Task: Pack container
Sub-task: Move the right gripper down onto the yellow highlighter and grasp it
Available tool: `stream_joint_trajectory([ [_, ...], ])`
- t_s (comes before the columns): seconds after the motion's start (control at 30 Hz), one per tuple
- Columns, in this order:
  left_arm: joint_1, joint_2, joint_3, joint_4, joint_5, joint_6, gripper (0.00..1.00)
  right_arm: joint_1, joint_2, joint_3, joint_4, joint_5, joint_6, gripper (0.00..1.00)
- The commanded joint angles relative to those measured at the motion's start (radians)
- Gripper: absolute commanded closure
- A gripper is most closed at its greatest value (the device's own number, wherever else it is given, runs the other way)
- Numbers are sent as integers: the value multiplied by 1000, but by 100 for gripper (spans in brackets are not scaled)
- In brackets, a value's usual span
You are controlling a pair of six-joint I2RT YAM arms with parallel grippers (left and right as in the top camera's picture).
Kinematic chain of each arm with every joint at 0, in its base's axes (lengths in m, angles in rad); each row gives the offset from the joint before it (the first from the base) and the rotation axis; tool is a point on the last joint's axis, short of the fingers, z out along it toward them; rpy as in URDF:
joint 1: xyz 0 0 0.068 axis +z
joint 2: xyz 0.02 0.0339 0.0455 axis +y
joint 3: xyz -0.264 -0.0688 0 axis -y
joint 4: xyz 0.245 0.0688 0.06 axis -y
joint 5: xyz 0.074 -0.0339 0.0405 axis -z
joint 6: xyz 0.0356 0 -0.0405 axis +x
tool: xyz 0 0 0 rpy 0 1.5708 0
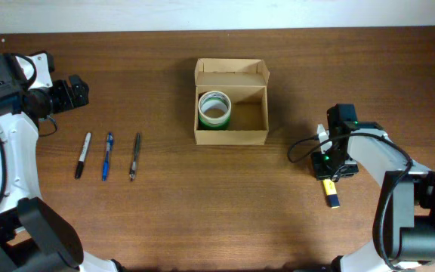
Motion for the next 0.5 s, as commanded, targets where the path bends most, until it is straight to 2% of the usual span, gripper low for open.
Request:
stream_joint_trajectory([
  [0.0, 5, 10, 14, -2, 14, 19, 1, -4, 21, -46, -15, 31, 27, 53],
  [0.07, 5, 10, 14, -1, 14, 19, 1, -6, 21, -50, -22, 19, 44, 50],
  [0.33, 5, 10, 14, -2, 14, 19, 1, -39, 21, -51, -42, 10, 77, 50],
  [0.47, 5, 10, 14, -2, 14, 19, 1, -58, 21, -51, -27, 13, 73, 59],
])
